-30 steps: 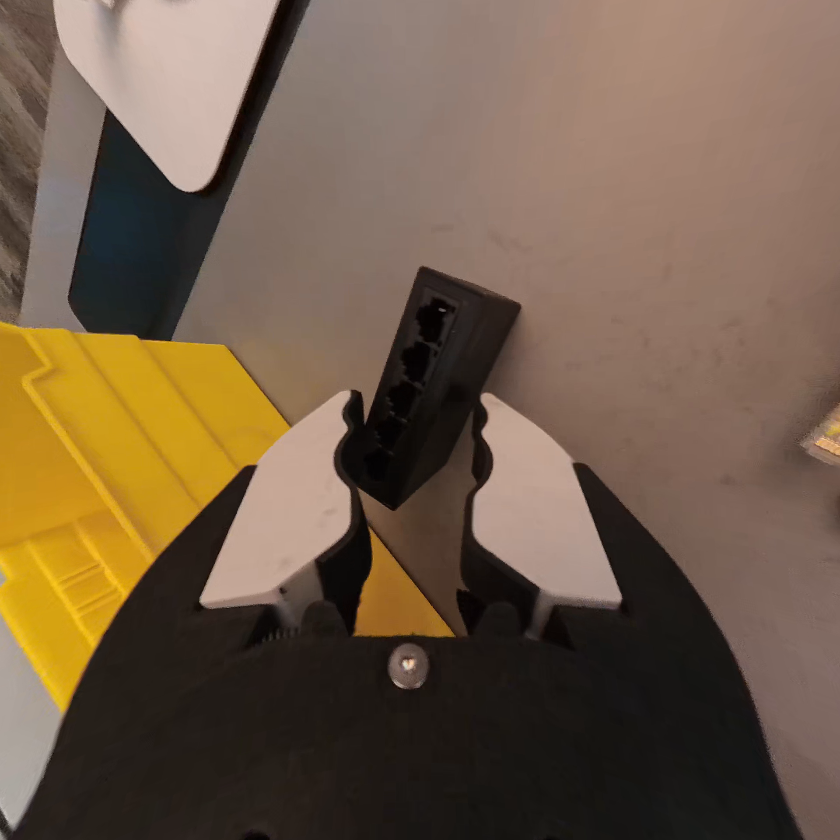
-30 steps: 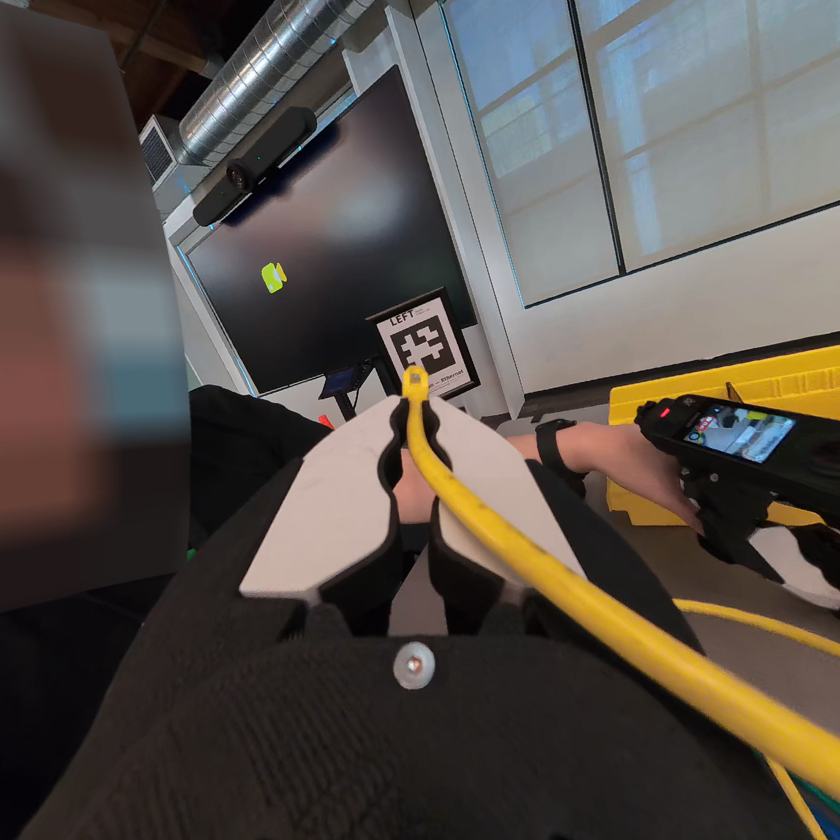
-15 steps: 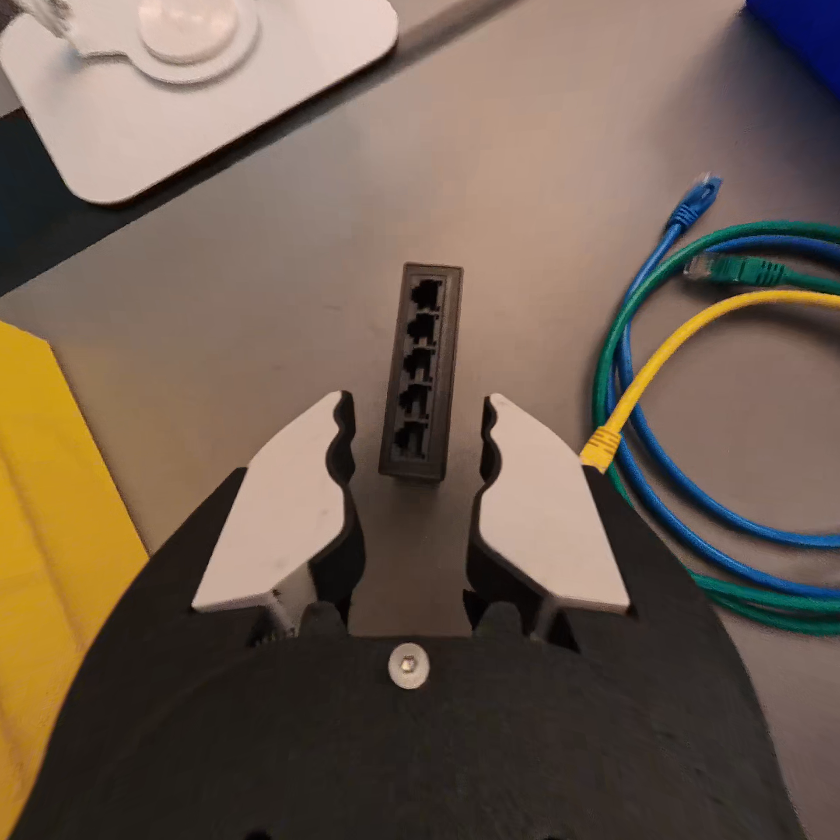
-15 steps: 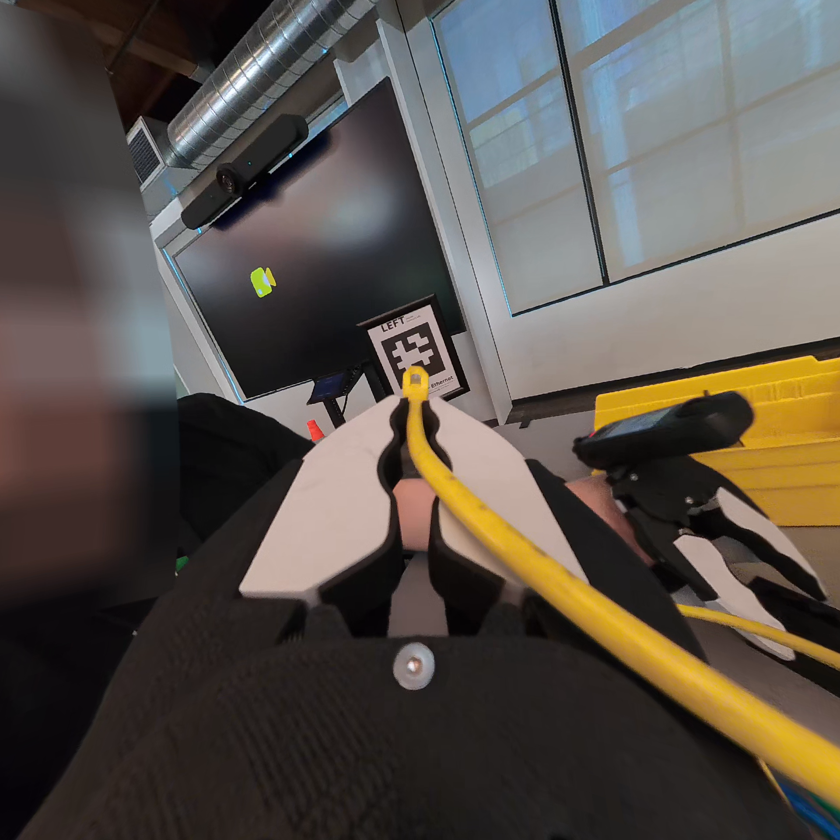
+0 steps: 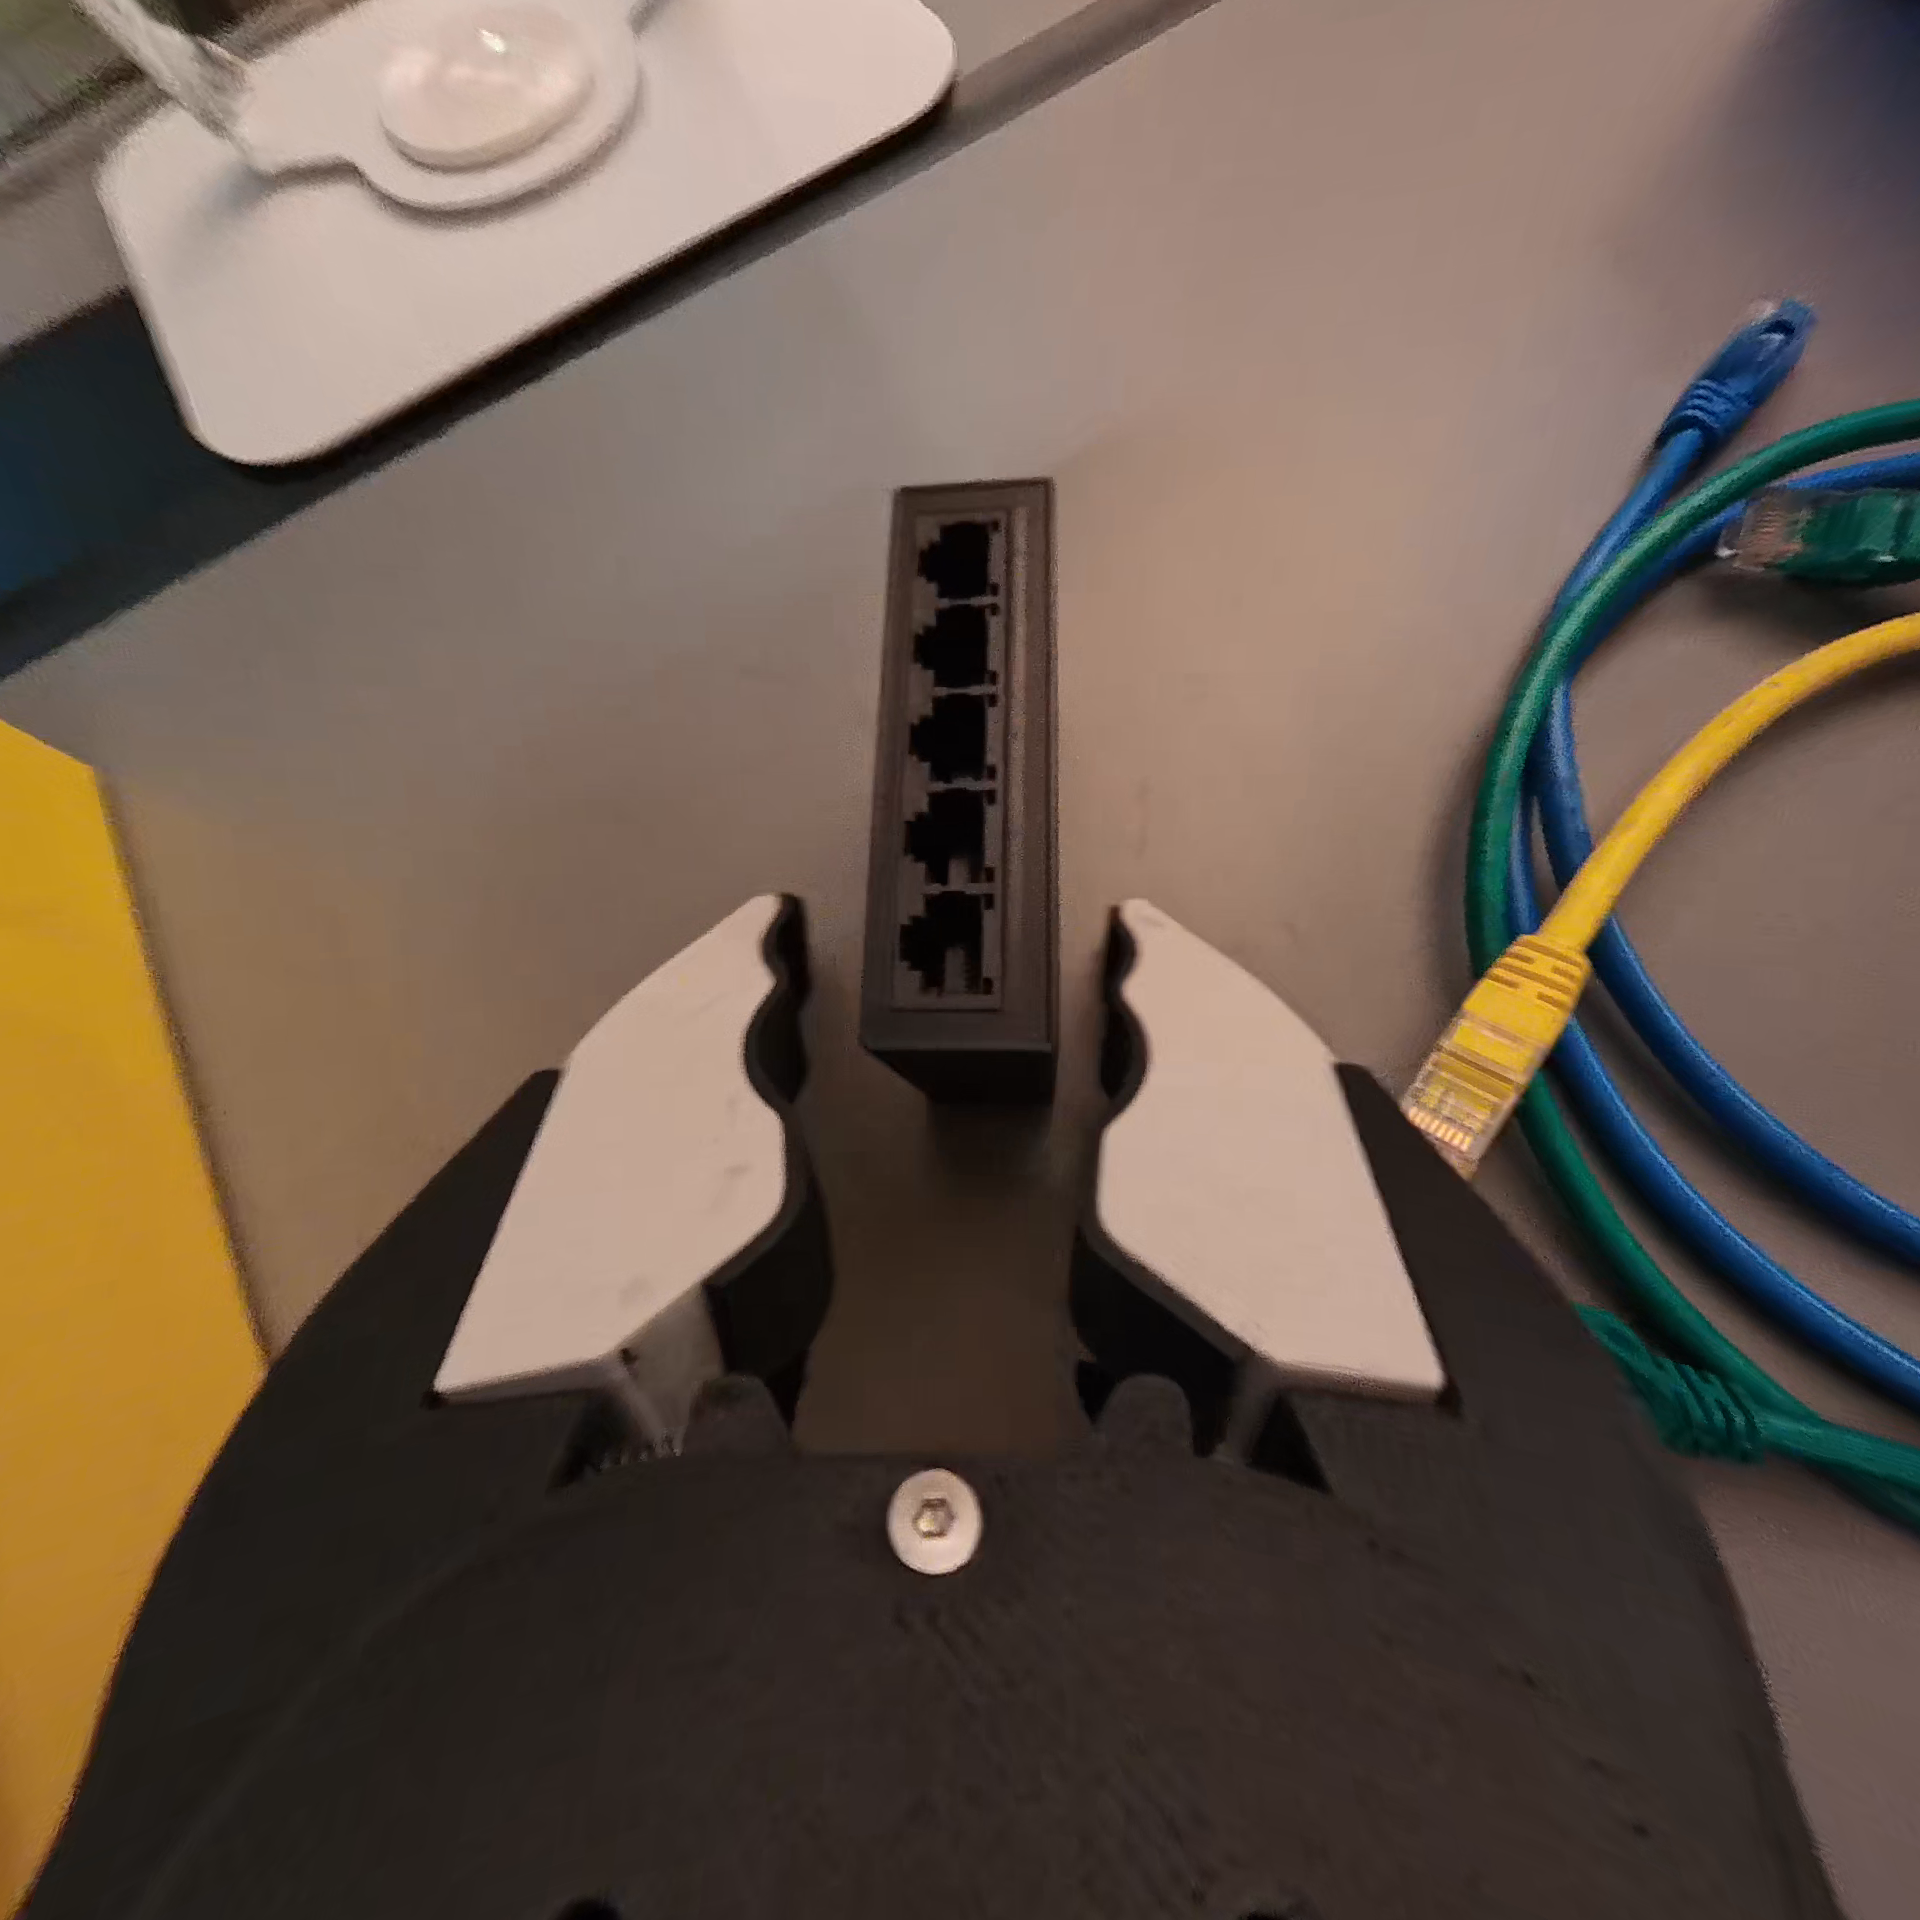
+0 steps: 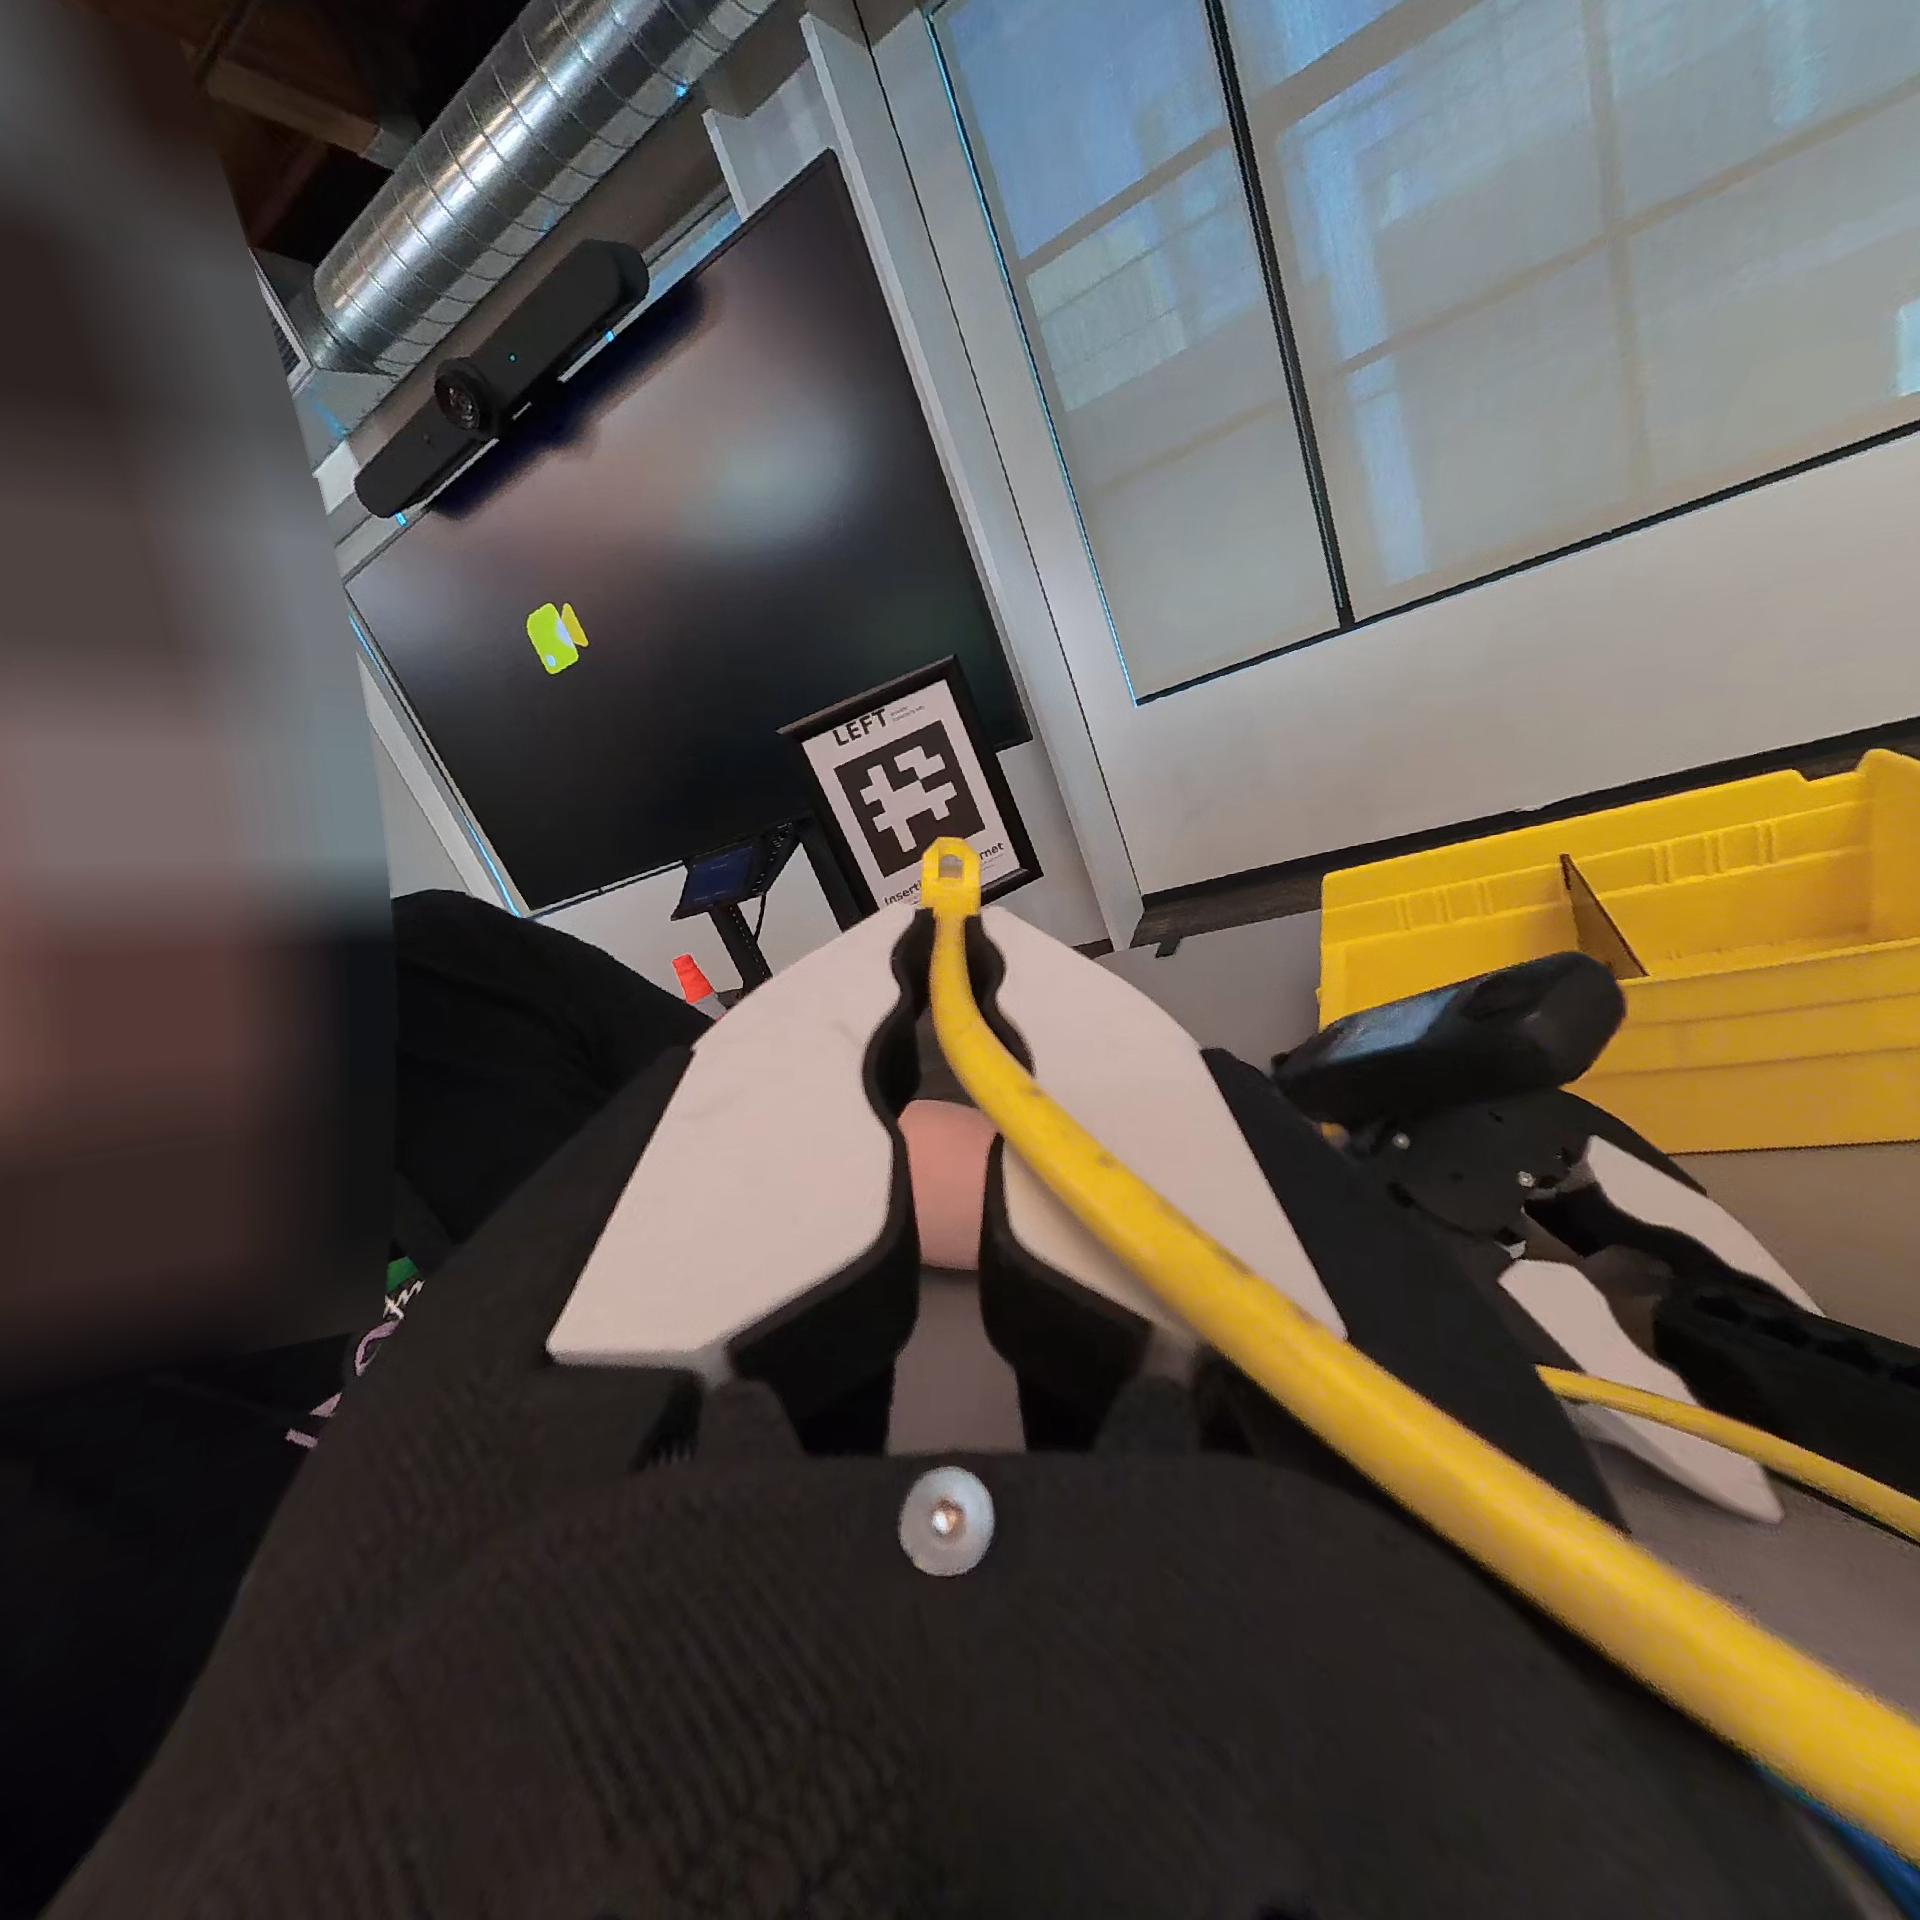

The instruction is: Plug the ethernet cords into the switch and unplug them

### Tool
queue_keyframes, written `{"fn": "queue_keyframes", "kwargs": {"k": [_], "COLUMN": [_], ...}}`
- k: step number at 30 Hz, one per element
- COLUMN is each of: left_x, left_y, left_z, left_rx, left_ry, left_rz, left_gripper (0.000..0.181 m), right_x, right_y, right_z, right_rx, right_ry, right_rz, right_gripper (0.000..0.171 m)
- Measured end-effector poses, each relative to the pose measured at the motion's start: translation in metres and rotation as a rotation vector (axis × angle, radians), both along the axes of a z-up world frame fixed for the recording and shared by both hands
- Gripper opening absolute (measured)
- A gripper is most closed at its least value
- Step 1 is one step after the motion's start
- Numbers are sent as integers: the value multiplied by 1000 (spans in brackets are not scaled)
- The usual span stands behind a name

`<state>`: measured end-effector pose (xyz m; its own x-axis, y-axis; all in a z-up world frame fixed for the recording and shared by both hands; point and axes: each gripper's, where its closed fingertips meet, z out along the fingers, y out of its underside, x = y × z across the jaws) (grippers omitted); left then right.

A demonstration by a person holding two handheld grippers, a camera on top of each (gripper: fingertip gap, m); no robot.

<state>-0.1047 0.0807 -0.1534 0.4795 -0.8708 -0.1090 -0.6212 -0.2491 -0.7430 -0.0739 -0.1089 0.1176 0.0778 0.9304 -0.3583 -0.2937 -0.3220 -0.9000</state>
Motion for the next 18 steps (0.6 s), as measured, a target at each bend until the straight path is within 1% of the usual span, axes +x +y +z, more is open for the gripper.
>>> {"fn": "queue_keyframes", "kwargs": {"k": [1,2,8,10,12,13,15,18], "left_x": [1,2,12,16,18,17,16,25], "left_y": [-2,-1,5,3,6,11,22,22], "left_z": [-4,-6,-6,-4,-4,-2,12,53], "left_rx": [-52,-92,-96,-98,-89,-50,96,217], "left_ry": [-1,-5,-6,-13,-15,-10,-9,-93], "left_rz": [-16,-18,-43,-80,-82,-76,-67,-99], "left_gripper": [61,62,64,34,33,32,31,30], "right_x": [0,1,4,5,6,7,9,14], "right_y": [1,2,8,11,13,15,20,40], "right_z": [-1,-1,-7,-9,-12,-13,-14,-20], "right_rx": [-2,-4,-21,-30,-37,-38,-31,-9], "right_ry": [0,1,-11,-14,-22,-27,-36,-91], "right_rz": [-1,-5,-19,-29,-42,-52,-93,-255], "right_gripper": [7,7,7,7,7,7,7,7]}}
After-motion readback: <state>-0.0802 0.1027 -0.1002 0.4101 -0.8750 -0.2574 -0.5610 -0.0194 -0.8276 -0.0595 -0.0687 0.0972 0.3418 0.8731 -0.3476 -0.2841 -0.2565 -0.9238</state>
